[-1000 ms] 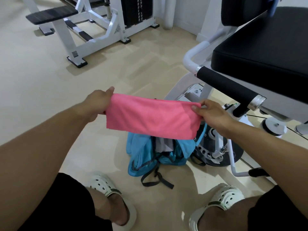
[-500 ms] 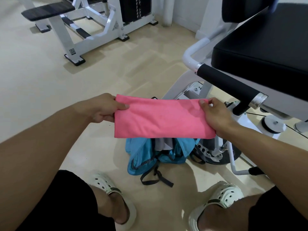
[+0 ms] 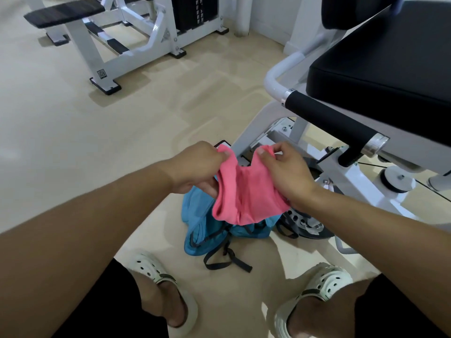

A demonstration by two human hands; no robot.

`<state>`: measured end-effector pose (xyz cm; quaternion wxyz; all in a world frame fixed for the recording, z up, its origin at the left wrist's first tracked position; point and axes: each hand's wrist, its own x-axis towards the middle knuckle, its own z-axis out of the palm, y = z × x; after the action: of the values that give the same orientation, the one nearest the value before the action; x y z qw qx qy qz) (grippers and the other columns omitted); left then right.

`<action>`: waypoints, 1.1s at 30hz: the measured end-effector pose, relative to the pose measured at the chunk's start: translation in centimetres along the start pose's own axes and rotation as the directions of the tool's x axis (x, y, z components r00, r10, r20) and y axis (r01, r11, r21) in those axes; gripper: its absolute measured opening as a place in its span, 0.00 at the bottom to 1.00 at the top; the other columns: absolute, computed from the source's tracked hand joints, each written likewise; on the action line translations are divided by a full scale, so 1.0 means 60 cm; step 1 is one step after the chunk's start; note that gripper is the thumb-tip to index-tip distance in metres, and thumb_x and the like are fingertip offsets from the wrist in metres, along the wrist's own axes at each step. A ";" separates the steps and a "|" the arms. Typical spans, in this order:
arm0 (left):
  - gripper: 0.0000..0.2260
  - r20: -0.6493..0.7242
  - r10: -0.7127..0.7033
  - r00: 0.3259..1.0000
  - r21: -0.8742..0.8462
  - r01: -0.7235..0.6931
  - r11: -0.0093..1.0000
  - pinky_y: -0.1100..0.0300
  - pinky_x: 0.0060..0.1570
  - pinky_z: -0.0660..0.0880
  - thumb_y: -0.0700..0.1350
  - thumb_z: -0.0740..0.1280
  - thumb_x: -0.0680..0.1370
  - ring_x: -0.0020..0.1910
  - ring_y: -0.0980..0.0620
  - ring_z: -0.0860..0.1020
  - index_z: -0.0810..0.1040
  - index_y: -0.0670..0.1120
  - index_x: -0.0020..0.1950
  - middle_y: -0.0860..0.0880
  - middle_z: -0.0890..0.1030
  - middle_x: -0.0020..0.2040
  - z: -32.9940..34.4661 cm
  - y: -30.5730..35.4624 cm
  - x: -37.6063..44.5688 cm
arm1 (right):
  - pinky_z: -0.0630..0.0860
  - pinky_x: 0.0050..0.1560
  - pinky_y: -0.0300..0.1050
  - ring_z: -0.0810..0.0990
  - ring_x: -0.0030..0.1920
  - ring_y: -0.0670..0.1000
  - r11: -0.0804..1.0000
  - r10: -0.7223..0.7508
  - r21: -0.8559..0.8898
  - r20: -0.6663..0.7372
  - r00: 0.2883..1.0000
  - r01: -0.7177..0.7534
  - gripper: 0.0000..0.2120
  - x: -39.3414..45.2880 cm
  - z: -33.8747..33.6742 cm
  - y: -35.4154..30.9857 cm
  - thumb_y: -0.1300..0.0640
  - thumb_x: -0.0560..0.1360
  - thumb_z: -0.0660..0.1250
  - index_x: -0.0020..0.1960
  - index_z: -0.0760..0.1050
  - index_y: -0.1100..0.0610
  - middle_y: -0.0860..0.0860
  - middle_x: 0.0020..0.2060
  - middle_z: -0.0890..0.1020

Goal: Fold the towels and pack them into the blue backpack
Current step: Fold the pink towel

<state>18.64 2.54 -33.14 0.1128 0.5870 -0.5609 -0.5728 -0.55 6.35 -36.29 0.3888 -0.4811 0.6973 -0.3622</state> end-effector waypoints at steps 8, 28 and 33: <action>0.19 0.081 -0.046 0.996 -0.063 0.051 0.997 0.45 0.47 0.84 0.48 0.56 0.86 0.40 0.35 0.86 0.77 0.32 0.58 0.32 0.84 0.47 0.036 0.013 -0.004 | 0.73 0.40 0.35 0.81 0.40 0.43 0.996 -0.083 0.038 0.080 0.993 0.081 0.08 -0.029 0.024 -0.015 0.47 0.81 0.66 0.54 0.74 0.51 0.47 0.43 0.82; 0.21 0.038 -0.056 0.998 0.022 0.055 0.998 0.48 0.51 0.84 0.45 0.54 0.84 0.38 0.37 0.86 0.80 0.32 0.53 0.35 0.85 0.38 0.027 0.025 -0.016 | 0.74 0.44 0.32 0.78 0.43 0.36 0.945 -0.250 -0.149 0.244 0.937 0.291 0.14 -0.044 0.015 -0.021 0.52 0.80 0.68 0.64 0.72 0.47 0.42 0.47 0.80; 0.21 0.055 -0.050 0.997 -0.110 0.056 0.992 0.50 0.45 0.85 0.50 0.54 0.87 0.38 0.38 0.86 0.77 0.34 0.62 0.35 0.85 0.40 0.024 0.029 -0.027 | 0.73 0.42 0.29 0.78 0.46 0.37 0.928 -0.267 -0.159 0.345 0.900 0.337 0.33 -0.044 0.002 -0.027 0.44 0.70 0.78 0.70 0.68 0.44 0.41 0.53 0.78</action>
<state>17.02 3.97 -31.36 0.1155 0.5795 -0.5150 -0.6210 0.83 8.37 -34.40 0.3805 -0.6749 0.5768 -0.2588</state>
